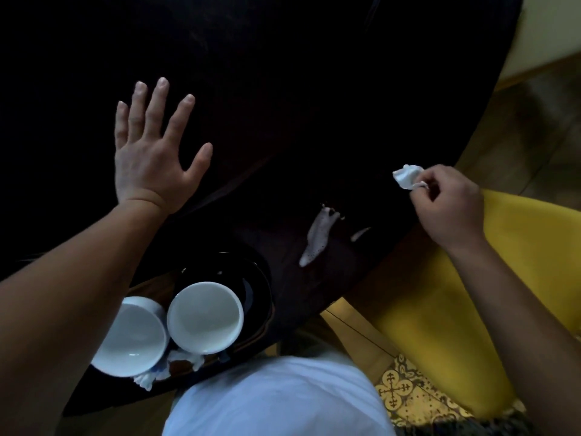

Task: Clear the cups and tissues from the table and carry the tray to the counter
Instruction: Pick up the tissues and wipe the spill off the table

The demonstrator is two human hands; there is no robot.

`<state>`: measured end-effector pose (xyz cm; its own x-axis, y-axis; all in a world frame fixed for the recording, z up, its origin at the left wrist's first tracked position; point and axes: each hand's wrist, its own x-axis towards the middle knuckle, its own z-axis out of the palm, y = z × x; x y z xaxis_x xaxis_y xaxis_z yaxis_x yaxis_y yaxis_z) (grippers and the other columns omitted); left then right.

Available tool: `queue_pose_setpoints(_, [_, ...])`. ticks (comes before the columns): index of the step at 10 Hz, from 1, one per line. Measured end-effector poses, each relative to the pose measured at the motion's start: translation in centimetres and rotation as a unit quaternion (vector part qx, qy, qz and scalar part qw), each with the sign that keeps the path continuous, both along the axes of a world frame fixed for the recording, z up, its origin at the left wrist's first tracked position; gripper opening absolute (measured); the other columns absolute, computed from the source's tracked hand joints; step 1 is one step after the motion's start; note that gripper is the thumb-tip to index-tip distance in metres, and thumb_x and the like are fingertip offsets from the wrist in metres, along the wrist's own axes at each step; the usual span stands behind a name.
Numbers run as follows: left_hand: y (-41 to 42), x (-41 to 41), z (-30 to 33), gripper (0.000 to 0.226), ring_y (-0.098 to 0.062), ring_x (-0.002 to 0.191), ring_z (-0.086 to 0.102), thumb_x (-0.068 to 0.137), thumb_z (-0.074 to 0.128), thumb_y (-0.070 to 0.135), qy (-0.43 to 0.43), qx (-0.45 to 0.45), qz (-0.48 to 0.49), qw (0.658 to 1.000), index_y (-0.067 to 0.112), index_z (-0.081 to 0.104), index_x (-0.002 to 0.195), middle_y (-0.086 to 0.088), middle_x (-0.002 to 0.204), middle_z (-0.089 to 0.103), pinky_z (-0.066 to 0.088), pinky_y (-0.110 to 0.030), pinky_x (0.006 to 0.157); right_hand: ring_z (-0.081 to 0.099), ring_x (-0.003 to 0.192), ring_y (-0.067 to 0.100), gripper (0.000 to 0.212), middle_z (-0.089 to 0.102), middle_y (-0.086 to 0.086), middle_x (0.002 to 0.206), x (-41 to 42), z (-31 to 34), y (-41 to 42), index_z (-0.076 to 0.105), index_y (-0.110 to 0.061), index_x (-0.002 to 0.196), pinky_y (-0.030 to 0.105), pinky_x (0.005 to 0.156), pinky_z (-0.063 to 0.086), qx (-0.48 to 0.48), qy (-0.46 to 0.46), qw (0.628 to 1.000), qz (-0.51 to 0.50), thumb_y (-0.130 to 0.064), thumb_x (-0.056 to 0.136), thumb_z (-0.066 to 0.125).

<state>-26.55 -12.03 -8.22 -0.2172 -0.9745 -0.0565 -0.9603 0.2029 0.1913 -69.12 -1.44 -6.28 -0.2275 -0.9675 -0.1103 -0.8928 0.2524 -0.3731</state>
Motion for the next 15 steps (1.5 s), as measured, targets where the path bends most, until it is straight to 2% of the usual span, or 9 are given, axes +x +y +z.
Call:
queue_pose_setpoints(1, [0.0,-0.3,0.1,0.07,-0.031,0.158,0.002,0.1,0.039,0.058,0.003,0.0,0.001,1.0,0.027,0.026,0.161,-0.006,0.172,0.009,0.0,-0.05,0.127,0.056,0.07,0.027,0.004,0.06,0.005,0.082,-0.5,-1.0,2.0,0.062,-0.012,0.087,0.035,0.055,0.039,0.058,0.01,0.998,-0.009,-0.013,0.089,0.059])
queue_pose_setpoints(3, [0.0,-0.4,0.1,0.07,-0.031,0.158,0.001,0.1,0.038,0.058,-0.001,0.002,-0.003,1.0,0.026,0.025,0.161,-0.007,0.172,0.008,0.0,-0.051,0.127,0.048,0.066,0.012,0.004,0.054,-0.001,0.083,6.5,-2.2,4.8,0.057,-0.015,0.093,0.021,0.052,0.028,0.114,-0.047,0.992,-0.014,-0.017,0.095,0.055])
queue_pose_setpoints(4, [0.0,-0.3,0.2,0.07,-0.03,0.158,0.001,0.1,0.037,0.058,0.001,0.003,-0.003,1.0,0.026,0.024,0.161,-0.007,0.172,0.007,0.0,-0.051,0.127,0.051,0.067,0.01,0.004,0.055,-0.003,0.083,10.6,-2.0,5.8,0.059,-0.018,0.092,0.022,0.052,0.039,0.124,-0.089,0.988,0.017,-0.019,0.094,0.055])
queue_pose_setpoints(6, [-0.1,-0.4,0.0,0.07,-0.03,0.158,0.001,0.1,0.038,0.059,0.004,0.002,0.0,1.0,0.026,0.025,0.161,-0.006,0.172,0.008,0.0,-0.051,0.127,0.049,0.06,0.012,0.004,0.055,-0.001,0.072,7.8,-0.1,5.8,0.059,-0.014,0.085,0.026,0.049,0.032,0.06,-0.089,0.992,-0.066,-0.013,0.089,0.059])
queue_pose_setpoints(8, [-0.1,-0.4,0.1,0.07,-0.031,0.158,0.002,0.1,0.039,0.058,0.006,-0.001,0.002,1.0,0.025,0.026,0.161,-0.006,0.172,0.009,-0.001,-0.05,0.127,0.049,0.056,0.016,0.005,0.054,-0.003,0.066,8.0,-1.3,8.1,0.057,-0.016,0.085,0.025,0.048,0.029,0.118,-0.073,0.985,-0.102,-0.013,0.088,0.06])
queue_pose_setpoints(11, [-0.1,-0.5,0.0,0.069,-0.031,0.158,0.002,0.101,0.04,0.058,0.008,-0.003,0.003,1.0,0.026,0.026,0.161,-0.006,0.172,0.009,-0.001,-0.05,0.127,0.057,0.057,0.012,0.007,0.058,-0.006,0.066,13.4,-2.1,5.7,0.058,-0.021,0.083,0.035,0.048,0.048,0.091,-0.189,0.97,-0.123,-0.02,0.089,0.06])
queue_pose_setpoints(12, [-0.1,-0.6,0.0,0.069,-0.031,0.158,0.002,0.101,0.04,0.058,0.005,-0.003,0.004,1.0,0.026,0.026,0.161,-0.006,0.172,0.009,0.0,-0.05,0.127,0.057,0.063,0.007,0.004,0.059,-0.009,0.072,13.4,-2.0,4.0,0.061,-0.021,0.087,0.024,0.053,0.044,0.056,-0.19,0.972,-0.122,-0.019,0.09,0.06])
queue_pose_setpoints(13, [-0.2,-0.7,-0.1,0.069,-0.031,0.158,0.002,0.101,0.039,0.058,0.002,-0.003,0.002,1.0,0.026,0.025,0.161,-0.006,0.172,0.009,0.0,-0.05,0.127,0.059,0.069,0.011,0.003,0.061,-0.005,0.077,12.8,-1.5,2.1,0.062,-0.017,0.088,0.025,0.058,0.046,0.013,-0.178,0.976,-0.127,-0.018,0.091,0.06])
queue_pose_setpoints(15, [-0.2,-0.7,-0.1,0.069,-0.031,0.158,0.002,0.101,0.039,0.058,-0.002,-0.003,0.004,1.0,0.027,0.025,0.161,-0.006,0.172,0.009,0.0,-0.051,0.127,0.056,0.069,0.013,0.005,0.058,-0.005,0.079,12.5,-2.1,-0.1,0.058,-0.016,0.093,0.026,0.058,0.043,0.051,-0.125,0.99,-0.046,-0.018,0.089,0.059])
